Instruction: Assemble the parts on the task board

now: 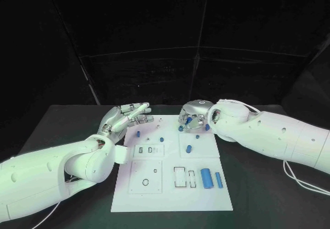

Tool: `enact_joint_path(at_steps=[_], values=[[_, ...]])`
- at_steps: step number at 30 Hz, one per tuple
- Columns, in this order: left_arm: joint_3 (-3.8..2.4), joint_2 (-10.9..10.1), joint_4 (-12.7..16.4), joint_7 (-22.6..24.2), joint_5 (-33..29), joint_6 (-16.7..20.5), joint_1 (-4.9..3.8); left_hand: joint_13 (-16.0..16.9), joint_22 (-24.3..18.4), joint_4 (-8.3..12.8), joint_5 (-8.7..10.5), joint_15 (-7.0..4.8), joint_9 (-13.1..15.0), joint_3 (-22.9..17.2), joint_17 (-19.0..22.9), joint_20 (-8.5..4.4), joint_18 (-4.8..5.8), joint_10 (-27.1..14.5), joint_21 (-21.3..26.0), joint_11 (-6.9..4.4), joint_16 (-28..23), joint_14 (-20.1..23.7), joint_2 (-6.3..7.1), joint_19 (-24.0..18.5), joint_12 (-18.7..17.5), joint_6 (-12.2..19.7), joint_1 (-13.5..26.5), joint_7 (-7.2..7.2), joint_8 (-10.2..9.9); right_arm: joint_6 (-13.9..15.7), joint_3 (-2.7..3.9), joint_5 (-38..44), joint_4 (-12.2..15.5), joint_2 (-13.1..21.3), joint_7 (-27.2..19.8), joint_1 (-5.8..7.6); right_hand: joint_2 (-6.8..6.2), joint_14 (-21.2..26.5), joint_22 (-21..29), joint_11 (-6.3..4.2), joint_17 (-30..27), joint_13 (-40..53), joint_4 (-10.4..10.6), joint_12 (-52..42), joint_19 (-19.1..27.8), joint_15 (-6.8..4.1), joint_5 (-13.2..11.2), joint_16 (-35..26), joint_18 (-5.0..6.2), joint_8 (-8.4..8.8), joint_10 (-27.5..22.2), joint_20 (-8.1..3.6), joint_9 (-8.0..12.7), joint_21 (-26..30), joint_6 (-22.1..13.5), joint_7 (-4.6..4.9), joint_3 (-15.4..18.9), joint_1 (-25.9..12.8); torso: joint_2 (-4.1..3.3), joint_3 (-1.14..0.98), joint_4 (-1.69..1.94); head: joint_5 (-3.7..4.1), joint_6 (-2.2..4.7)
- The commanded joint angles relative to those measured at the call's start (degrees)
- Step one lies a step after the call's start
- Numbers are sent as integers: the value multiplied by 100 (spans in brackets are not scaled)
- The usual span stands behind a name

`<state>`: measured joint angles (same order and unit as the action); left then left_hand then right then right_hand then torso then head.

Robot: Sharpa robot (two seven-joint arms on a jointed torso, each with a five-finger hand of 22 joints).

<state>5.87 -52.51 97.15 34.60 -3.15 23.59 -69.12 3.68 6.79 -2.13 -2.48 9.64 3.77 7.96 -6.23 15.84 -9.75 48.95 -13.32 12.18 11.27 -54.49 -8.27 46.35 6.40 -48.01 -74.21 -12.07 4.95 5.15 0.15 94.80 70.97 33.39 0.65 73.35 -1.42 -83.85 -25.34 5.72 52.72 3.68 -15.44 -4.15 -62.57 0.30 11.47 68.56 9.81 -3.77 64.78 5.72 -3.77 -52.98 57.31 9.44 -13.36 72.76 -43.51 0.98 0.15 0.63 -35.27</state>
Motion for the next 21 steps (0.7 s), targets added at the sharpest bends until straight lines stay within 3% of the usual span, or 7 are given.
enact_joint_path(at_steps=[1,4,7,10,21], values=[[-4,-10,22,38,25,-144,-10,7,-8,13,-24,3,7,-28,-1,6,-68,48,-15,10,35,-34,-50,44,21,-35,12,-283,2,-174,4,40,-25,-29,-65,13,27,-215,-19,4,97,2,10,-5,-16,31,-18,86,72,8,-38,21,-5,-54,-60,1,-33,-63,-18,-4,6,-14,4],[-4,-18,36,56,25,-128,-11,6,-11,17,-24,0,10,-34,1,4,-68,60,-12,8,36,-43,-56,56,26,-77,8,-281,7,-205,4,27,-54,-63,-86,13,53,-210,-36,3,158,3,21,-11,-18,30,-12,149,73,6,-25,26,-6,-88,-60,4,-54,-68,-29,-7,2,-52,25],[-4,-25,46,61,25,-120,-12,6,-12,18,-24,0,10,-35,1,3,-68,61,-12,7,36,-44,-56,57,27,-82,7,-281,7,-235,4,20,-83,-86,-95,13,68,-207,-47,2,202,4,28,-16,-20,27,-9,190,73,4,-12,30,-6,-110,-58,5,-70,-72,-37,-3,15,-7,15],[-5,-41,65,61,25,-116,-14,6,-12,18,-24,0,10,-35,1,3,-68,61,-12,7,36,-44,-56,57,27,-82,7,-281,7,-262,4,12,-105,-103,-100,13,96,-198,-61,0,235,5,41,-24,-17,27,-7,231,74,-5,9,34,-10,-138,-35,9,-97,-80,-55,2,14,-10,23],[-5,-46,69,55,25,-124,-22,6,-14,22,-24,-2,10,-39,2,2,-68,68,-11,6,37,-49,-59,65,29,-87,3,-280,7,-377,3,5,-276,-226,-115,11,189,-172,-108,-4,364,2,72,-34,9,24,-72,375,76,-26,86,44,-18,-232,86,22,-249,-88,-85,-5,14,-18,-38]])
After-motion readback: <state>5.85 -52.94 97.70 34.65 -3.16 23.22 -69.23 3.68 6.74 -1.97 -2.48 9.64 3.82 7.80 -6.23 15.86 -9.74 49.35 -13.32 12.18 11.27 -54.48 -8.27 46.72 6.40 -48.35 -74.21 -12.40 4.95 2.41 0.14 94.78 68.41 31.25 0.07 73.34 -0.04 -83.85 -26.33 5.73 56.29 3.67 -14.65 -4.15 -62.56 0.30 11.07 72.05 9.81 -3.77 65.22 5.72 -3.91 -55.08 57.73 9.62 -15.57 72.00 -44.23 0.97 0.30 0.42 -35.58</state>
